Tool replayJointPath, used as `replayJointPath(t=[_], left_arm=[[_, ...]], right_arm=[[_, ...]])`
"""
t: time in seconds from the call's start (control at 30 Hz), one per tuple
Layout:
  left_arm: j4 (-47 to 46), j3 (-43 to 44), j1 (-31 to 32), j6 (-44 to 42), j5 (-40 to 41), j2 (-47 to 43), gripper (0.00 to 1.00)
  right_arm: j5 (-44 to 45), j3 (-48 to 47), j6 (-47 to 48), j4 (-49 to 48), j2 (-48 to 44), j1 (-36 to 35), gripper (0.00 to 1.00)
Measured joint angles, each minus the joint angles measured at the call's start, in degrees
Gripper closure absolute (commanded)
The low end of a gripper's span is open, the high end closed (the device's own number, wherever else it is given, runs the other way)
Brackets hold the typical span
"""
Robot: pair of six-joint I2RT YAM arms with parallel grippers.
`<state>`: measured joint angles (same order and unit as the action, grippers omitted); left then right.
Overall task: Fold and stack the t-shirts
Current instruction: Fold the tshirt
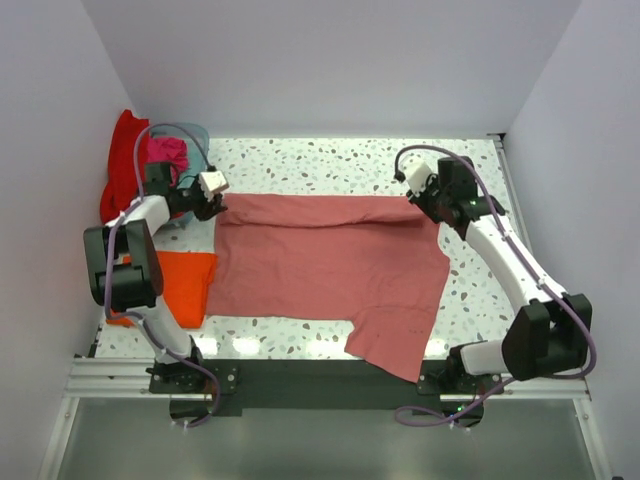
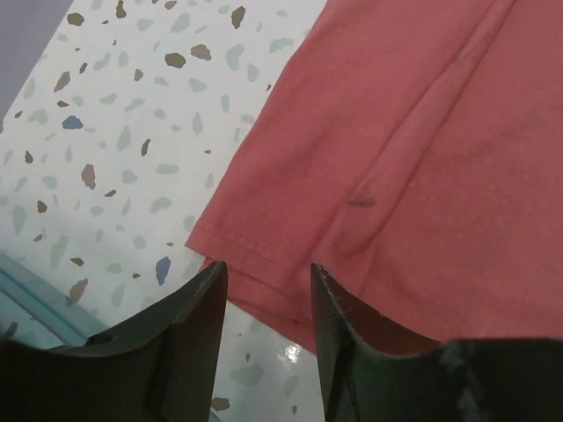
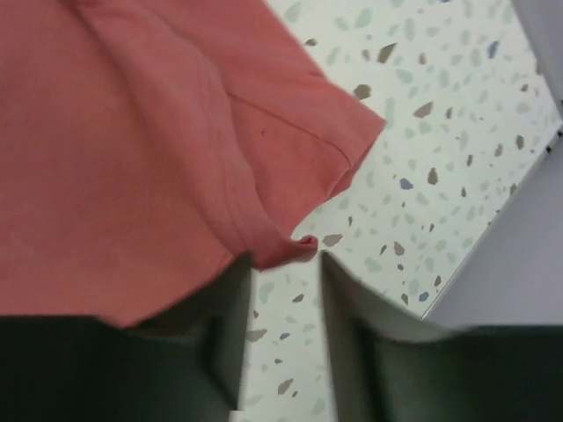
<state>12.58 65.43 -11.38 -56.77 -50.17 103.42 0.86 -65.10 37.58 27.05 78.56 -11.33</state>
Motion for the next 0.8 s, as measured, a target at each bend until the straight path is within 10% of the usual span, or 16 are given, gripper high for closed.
replayJointPath(t=[0.13,0.8], left_arm=[[1.4,-0.1,-2.2,-1.4,-0.8,-1.4,0.48],[24.5,12.4,4.1,-11.2,2.7,5.8,0.46]], right_arm=[[-5.1,1.0,1.9,7.8,-2.0,-0.4,0.31],[-6.3,-19.3,-5.4,22.6,25.4,1.4,0.45]])
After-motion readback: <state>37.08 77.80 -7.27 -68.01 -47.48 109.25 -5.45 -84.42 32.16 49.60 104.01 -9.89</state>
